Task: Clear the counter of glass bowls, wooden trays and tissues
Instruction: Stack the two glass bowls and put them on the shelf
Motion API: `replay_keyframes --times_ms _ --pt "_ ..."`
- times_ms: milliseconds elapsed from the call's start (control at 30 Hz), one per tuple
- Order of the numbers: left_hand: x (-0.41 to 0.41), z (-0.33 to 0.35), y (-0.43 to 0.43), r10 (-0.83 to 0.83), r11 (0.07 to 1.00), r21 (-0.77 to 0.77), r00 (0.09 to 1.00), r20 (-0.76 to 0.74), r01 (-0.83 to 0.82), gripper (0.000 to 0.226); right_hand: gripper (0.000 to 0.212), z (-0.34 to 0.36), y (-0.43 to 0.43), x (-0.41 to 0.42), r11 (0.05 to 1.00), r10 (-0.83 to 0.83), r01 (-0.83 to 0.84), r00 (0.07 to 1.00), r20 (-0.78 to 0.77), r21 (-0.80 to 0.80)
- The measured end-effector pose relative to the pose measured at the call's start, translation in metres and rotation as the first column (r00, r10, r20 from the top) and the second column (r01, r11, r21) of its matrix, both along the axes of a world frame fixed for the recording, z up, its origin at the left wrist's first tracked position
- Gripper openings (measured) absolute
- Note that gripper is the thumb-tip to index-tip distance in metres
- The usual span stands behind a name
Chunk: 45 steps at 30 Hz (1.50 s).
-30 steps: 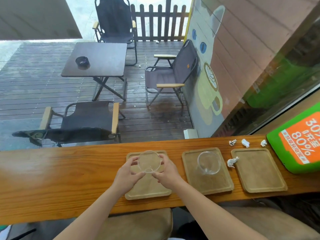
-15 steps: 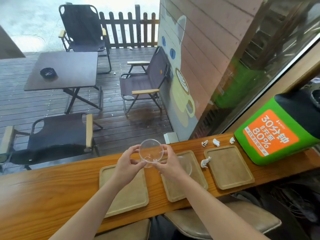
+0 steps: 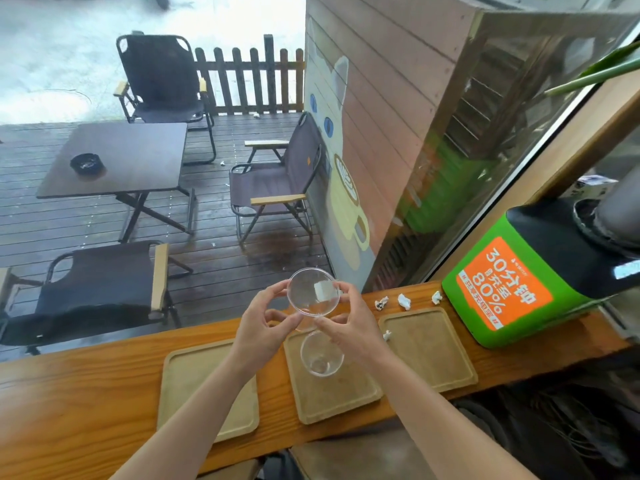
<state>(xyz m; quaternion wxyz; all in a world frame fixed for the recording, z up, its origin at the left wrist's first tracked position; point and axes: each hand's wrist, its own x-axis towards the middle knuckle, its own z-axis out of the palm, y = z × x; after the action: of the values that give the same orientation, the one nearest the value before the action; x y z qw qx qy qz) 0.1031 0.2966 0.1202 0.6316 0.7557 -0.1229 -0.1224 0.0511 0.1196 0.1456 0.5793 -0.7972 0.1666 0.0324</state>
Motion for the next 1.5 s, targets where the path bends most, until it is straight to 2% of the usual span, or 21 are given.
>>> replay_keyframes --times_ms 433,633,767,967,1267,1500 --pt "-0.025 -0.023 -0.023 -0.07 0.997 0.03 0.989 -0.133 0.075 0.055 0.065 -0.024 -0.029 -0.035 1.0 -0.008 0.007 0.997 -0.075 -0.003" --pt "-0.031 -0.036 -0.019 -0.071 0.985 0.144 0.985 -0.158 0.094 0.062 0.062 -0.033 -0.027 -0.037 0.999 0.014 -0.02 0.992 -0.129 -0.048" --pt "-0.036 -0.048 -0.015 -0.066 0.969 0.227 0.986 -0.15 0.1 0.059 0.064 -0.042 -0.027 -0.038 0.997 0.038 -0.05 0.985 -0.17 -0.066" --pt "-0.043 -0.06 -0.017 -0.039 0.937 0.337 0.987 -0.157 0.091 0.059 0.074 -0.057 -0.028 -0.039 0.987 0.101 -0.13 0.96 -0.26 -0.099" --pt "-0.053 -0.073 -0.023 -0.008 0.906 0.413 0.982 -0.191 0.088 0.056 0.07 -0.071 -0.028 -0.036 0.963 0.129 -0.193 0.942 -0.309 -0.187" --pt "-0.055 -0.085 -0.025 -0.022 0.88 0.458 0.974 -0.225 0.126 0.064 0.068 -0.085 -0.026 -0.035 0.944 0.169 -0.252 0.924 -0.344 -0.214"
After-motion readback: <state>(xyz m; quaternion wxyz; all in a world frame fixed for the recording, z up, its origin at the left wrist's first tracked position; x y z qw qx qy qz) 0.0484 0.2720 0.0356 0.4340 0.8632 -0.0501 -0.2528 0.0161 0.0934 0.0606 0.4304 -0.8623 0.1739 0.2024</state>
